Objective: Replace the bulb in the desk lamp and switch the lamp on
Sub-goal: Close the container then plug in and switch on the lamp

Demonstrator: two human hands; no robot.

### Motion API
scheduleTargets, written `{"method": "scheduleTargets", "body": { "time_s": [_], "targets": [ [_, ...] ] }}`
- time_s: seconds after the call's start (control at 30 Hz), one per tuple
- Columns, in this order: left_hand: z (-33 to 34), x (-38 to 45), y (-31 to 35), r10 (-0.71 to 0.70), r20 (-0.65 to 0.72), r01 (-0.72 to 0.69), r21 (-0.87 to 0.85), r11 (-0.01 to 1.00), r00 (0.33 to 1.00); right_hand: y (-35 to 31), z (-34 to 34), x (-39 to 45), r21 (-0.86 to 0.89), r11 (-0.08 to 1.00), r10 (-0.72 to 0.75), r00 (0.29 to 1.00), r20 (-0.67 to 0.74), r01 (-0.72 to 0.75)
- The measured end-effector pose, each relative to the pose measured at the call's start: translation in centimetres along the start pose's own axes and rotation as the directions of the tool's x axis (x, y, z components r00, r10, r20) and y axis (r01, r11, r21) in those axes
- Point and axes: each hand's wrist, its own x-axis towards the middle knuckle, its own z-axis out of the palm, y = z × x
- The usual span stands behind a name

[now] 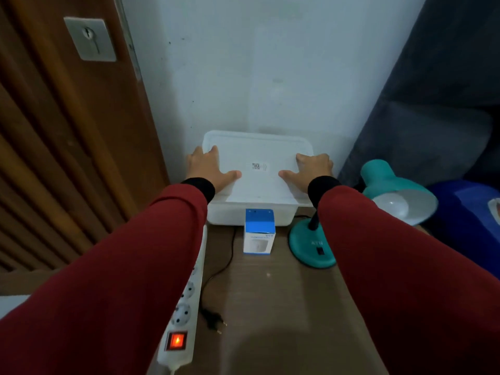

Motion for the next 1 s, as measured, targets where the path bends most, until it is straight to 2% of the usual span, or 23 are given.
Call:
{"method": "scheduleTargets", "body": {
  "time_s": [0.13, 0.3, 1.0],
  "targets": [
    [1.5, 2.4, -0.6, -0.006, 0.020, 0.006, 0.012, 1.000, 1.000, -0.4, 1.5, 2.8, 0.008, 1.000, 0.004, 0.999, 0.042, -0.004],
    [3.0, 4.3, -1.1, -0.034, 0.082, 0.028, 0.068, 0.997, 0.996, -0.5, 3.0, 4.4, 0.003, 1.000, 0.015, 1.000, 0.010, -0.015],
    [3.7, 5.4, -0.7, -0.044, 0.037, 0.040, 0.117, 0.992, 0.998, -0.3, 3.5, 5.8, 0.023, 1.000, 0.019, 1.000, -0.010, -0.019]
  ]
}}
